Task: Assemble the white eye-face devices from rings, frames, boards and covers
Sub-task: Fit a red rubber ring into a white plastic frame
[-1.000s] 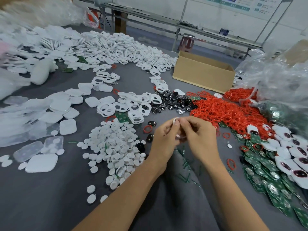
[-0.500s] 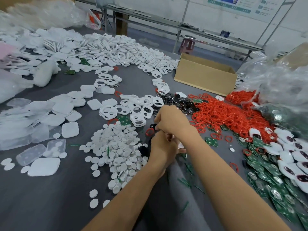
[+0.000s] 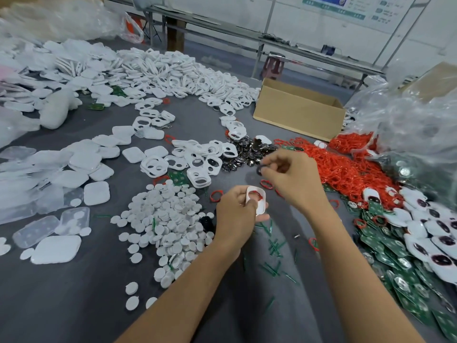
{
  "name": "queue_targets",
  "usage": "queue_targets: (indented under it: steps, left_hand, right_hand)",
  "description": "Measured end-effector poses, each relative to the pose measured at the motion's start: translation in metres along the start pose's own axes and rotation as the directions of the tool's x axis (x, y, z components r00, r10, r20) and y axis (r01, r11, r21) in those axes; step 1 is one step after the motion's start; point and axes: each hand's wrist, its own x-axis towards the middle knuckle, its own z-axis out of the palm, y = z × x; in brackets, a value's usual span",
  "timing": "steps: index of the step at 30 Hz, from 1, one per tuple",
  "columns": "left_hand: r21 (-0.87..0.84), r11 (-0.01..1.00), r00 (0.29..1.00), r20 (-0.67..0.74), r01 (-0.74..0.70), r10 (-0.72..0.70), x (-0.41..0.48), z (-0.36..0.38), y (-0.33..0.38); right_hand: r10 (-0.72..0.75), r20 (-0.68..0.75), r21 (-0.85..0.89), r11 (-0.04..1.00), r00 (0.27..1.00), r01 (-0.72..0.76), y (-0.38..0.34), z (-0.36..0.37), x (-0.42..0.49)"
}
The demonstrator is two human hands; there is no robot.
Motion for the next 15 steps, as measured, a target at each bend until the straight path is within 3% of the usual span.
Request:
queue_targets:
  steps: [4, 9, 15]
  left_hand:
    - [-0.031, 0.999, 0.999, -0.023, -0.036, 0.036, 0.0, 0.003, -0.002]
    - [-0.035, 0.998, 0.998, -0.02, -0.061, 0.06, 0.002, 0.003, -0.005]
    - [-0.034, 0.998, 0.997, 0.043, -0.062, 0.063, 0.002, 0.003, -0.004]
  right_hand:
    - [0.022, 0.07, -0.082, 0.996, 0.997, -0.016, 0.004, 0.0, -0.026]
    - [0.039, -0.016, -0.11, 0.993, 0.999, -0.04, -0.001, 0.003, -0.032]
    - [0.079, 0.036, -0.094, 0.993, 0.996, -0.075, 0.0, 0.008, -0.029]
